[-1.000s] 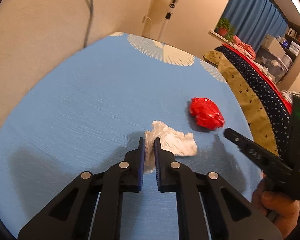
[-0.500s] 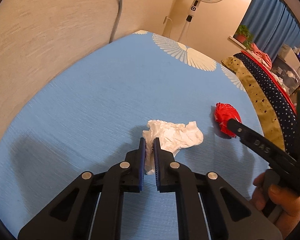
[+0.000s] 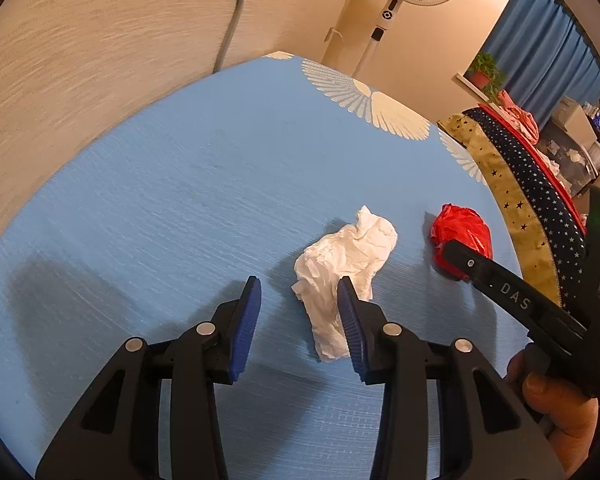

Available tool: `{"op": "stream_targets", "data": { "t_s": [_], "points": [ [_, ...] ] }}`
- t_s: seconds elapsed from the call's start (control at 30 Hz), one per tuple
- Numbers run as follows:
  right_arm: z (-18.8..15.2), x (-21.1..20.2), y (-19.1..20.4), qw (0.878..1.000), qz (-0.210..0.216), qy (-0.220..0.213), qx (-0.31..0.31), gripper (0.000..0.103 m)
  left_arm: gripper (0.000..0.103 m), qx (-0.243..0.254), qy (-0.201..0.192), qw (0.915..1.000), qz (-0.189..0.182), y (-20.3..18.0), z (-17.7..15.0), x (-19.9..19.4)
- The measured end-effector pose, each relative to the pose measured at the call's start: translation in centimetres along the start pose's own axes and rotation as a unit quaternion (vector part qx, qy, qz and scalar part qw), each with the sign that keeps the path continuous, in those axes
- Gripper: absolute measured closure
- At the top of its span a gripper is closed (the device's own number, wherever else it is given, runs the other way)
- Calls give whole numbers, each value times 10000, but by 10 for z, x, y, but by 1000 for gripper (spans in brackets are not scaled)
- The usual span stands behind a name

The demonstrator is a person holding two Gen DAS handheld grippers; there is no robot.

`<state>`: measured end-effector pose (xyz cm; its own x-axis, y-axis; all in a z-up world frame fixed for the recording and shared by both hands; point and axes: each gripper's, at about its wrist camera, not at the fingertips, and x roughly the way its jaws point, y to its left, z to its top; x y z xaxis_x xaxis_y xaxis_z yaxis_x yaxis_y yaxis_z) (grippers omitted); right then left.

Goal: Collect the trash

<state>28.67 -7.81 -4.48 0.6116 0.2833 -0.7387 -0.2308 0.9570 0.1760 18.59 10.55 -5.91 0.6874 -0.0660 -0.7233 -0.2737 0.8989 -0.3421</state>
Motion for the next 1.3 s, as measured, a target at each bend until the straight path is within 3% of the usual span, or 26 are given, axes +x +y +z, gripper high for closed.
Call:
{"op": "stream_targets", "data": {
  "t_s": [0.23,0.33,0.37,0.4,0.83,1.3],
  "points": [
    [-2,-30,-7,9997,-12,-221,50,40,66,201,-41,9997,-128,-9,2,-1],
    [-5,-47,-10,9995,-37,-311,36,40,81,301,23,9995,-115,-12,1,1],
    [-7,-52,-11,9994,-51,-331,43,40,93,312,40,9994,-141,-12,1,1],
    [-9,-58,-13,9994,-67,-347,62,40,95,334,34,9993,-142,-13,1,0],
    [-36,-149,-28,9969,-294,-727,54,40,96,899,-365,9951,-178,-35,-4,-38],
    [-73,-231,-55,9912,-646,-1124,268,40,96,1328,-677,9877,-478,-54,-21,-96]
  ]
}}
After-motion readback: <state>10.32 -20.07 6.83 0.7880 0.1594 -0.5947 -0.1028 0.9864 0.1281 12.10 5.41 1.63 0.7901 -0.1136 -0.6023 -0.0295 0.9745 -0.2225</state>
